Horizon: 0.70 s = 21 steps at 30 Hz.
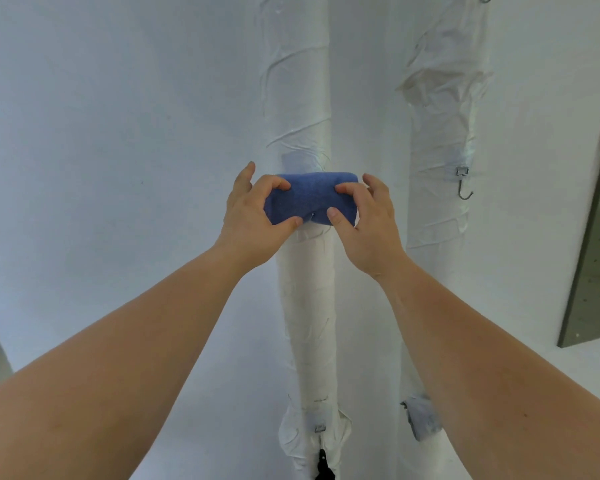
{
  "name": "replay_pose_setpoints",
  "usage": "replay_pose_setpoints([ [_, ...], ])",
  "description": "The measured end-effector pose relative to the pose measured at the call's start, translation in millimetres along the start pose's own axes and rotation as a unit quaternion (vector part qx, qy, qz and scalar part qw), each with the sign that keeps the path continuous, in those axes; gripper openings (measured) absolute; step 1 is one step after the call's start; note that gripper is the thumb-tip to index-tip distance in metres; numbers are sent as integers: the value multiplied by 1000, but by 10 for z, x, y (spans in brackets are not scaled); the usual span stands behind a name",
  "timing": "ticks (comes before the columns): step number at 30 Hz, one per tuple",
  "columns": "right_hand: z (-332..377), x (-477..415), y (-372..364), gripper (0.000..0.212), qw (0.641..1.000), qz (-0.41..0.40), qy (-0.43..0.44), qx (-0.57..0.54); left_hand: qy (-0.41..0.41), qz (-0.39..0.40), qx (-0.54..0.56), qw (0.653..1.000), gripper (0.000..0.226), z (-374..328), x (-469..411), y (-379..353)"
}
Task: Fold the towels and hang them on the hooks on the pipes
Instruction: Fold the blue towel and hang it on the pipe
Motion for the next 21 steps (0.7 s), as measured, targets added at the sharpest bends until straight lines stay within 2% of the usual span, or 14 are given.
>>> replay_pose_setpoints([
  [8, 348, 205, 99, 61, 993, 38, -71, 86, 13, 36, -29, 999, 73, 39, 109, 267],
  [15, 613, 826, 63, 64, 984, 22, -148, 100, -27, 32, 72, 997, 63, 326, 627, 336],
  [21, 819, 2125, 217, 62, 947, 20, -275, 165, -26, 187, 179, 966, 60, 460, 1622, 15],
])
Point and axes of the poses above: each hand's wrist, its own x-axis away from the middle knuckle, its own y-axis out of the back of the hand, z = x × y, the point moved 1 cm from there along -x, towards the middle knuckle, and after that the axes turned 8 degrees about x, right-handed, at the moved point
